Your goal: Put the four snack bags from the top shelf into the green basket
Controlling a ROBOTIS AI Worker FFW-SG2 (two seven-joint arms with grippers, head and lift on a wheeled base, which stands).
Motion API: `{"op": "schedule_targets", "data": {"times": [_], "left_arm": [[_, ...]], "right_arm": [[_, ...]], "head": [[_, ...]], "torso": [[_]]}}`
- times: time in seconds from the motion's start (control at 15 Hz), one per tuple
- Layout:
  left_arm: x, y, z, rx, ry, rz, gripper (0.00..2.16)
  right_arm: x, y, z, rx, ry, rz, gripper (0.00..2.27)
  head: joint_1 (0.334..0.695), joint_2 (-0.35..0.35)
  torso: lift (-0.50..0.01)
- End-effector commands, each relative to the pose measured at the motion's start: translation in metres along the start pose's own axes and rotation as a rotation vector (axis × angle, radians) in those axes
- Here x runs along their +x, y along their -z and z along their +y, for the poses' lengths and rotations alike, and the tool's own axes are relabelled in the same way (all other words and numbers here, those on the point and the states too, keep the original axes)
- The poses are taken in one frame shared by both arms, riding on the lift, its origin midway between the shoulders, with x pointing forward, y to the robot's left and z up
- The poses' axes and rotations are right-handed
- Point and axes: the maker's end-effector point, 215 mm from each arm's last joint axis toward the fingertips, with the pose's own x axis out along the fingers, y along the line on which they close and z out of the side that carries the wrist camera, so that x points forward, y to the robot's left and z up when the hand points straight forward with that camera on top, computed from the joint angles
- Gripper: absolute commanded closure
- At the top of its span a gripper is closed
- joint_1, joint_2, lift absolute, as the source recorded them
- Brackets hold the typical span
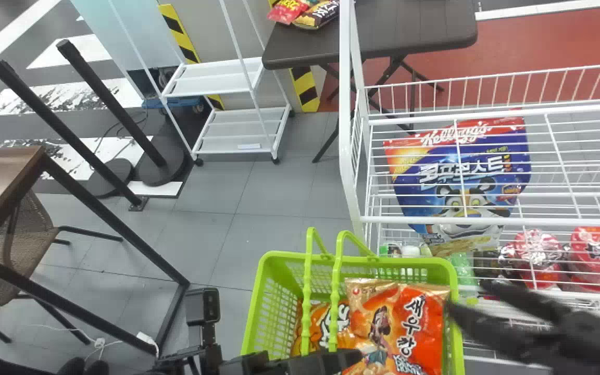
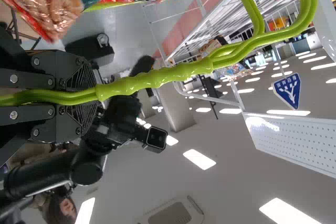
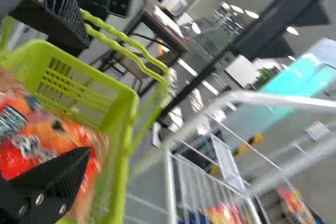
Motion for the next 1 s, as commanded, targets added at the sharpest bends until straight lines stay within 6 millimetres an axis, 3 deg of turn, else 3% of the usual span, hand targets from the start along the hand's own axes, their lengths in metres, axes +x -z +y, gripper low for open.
{"op": "schedule_targets", "data": {"times": [0.0,0.2,0.33,0.67,0.93], "left_arm": [[0.000,0.001,-0.003,0.000,0.011,0.003,2.15],[-0.001,0.000,-0.006,-0.003,0.021,-0.004,2.15],[0.001,-0.001,-0.010,-0.026,0.046,-0.015,2.15],[0.005,0.001,-0.014,-0.071,0.067,-0.017,2.15],[0.002,0.001,-0.013,-0.073,0.061,-0.015,2.15]], "right_arm": [[-0.033,-0.069,-0.060,-0.057,0.157,-0.121,0.05],[-0.056,-0.128,-0.140,-0.169,0.380,-0.186,0.05],[-0.062,-0.157,-0.175,-0.216,0.475,-0.216,0.05],[-0.072,-0.191,-0.248,-0.333,0.779,-0.223,0.05],[-0.094,-0.227,-0.302,-0.354,0.958,-0.238,0.06]], "head": [[0.695,0.247],[0.695,0.065],[0.695,-0.046],[0.695,-0.161],[0.695,-0.214]], "torso": [[0.000],[0.000],[0.000],[0.000],[0.000]]}}
